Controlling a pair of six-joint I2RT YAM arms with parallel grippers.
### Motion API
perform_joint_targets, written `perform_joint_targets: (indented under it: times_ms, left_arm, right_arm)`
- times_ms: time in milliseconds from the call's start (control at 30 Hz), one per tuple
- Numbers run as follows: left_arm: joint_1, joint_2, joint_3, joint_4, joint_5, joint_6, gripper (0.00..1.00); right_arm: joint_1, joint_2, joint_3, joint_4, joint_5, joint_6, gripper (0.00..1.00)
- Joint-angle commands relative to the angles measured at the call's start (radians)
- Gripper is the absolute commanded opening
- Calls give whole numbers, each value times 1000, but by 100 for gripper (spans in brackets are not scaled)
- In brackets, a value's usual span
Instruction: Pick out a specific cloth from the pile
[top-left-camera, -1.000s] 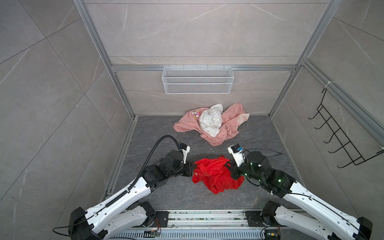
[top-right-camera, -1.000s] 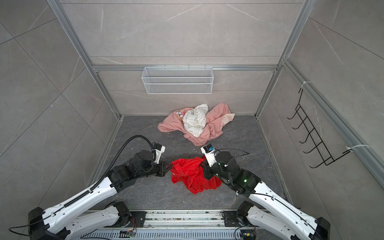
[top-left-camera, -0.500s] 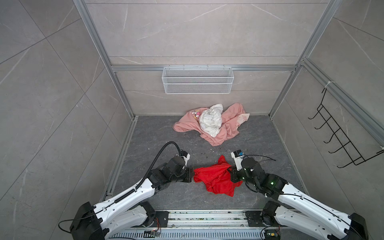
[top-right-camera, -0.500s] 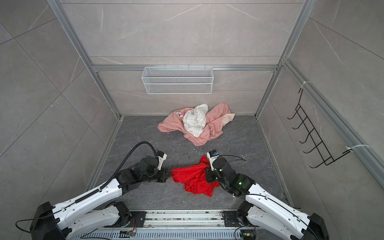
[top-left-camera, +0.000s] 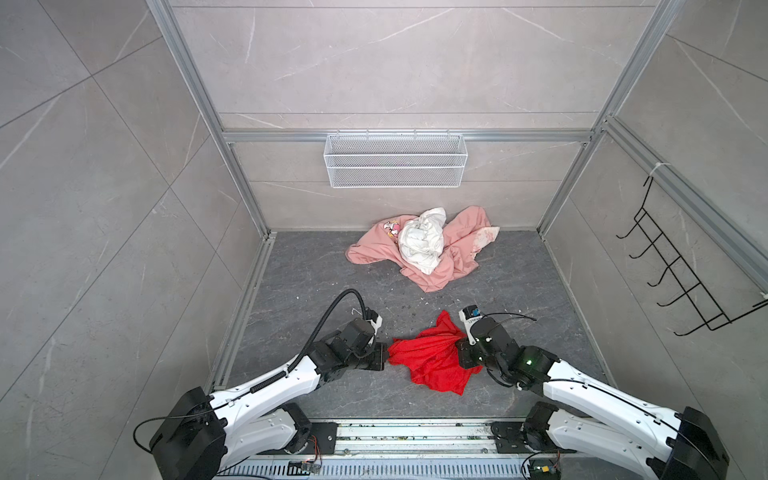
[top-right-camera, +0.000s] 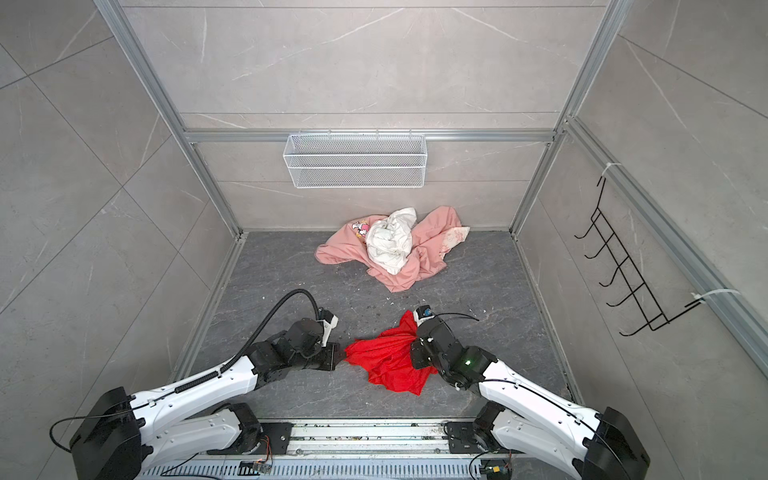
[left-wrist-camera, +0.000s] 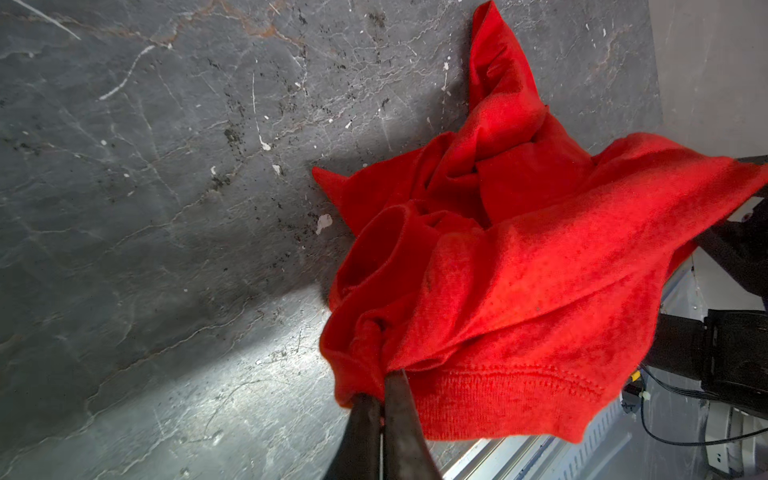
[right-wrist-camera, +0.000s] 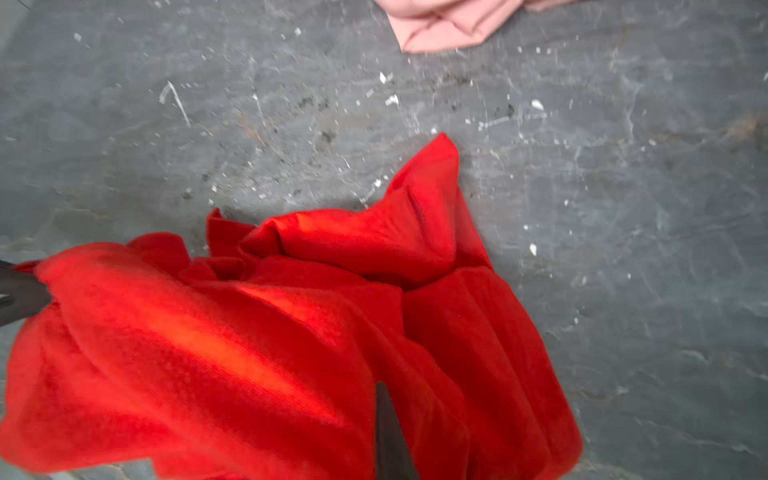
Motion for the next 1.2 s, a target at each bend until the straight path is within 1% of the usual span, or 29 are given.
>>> perform_joint_targets:
  times_ms: [0,200,267,333,433,567,700,867,933,967,1100,1133,1167]
  left_arm:
    - [11,19,-27,8,-14,15,0]
    - [13,51,-43,42,-15,7,0]
    - [13,61,-48,46,-16,8,0]
    - [13,70,-53,51,-16,10,0]
    - [14,82,-58,59,-13,9,0]
    - [16,98,-54,61,-7,15,0]
    - [15,107,-46,58,-3,20,0]
    - [16,92,-41,58,-3,23,0]
    - [16,79,-41,54,-8,25,0]
    - [16,69,-40,49,-12,25,1]
    - [17,30,-25,10,-34,34,18]
    - [16,20,-19,-3,-41,40,24]
    - [17,8,-11,-14,-45,45,36]
  right_arm:
    - [-1,26,-24,-20,55,34,1]
    - [-1,59,-11,-27,66,50,3]
    - [-1,77,-11,-33,74,90,3]
    - [-1,109,-12,-20,43,128,4]
    - [-2,163,-13,-5,14,172,8]
    - [-1,207,-12,9,3,194,14]
    - [-1,194,-10,7,11,190,18]
    - [-2,153,14,-37,31,174,22]
    - [-1,136,27,-61,35,170,27]
    - [-2,126,36,-76,39,170,30]
    - [-1,81,76,-143,61,162,43]
    - [-1,66,91,-162,70,158,46]
    - [-2,53,103,-179,79,151,48]
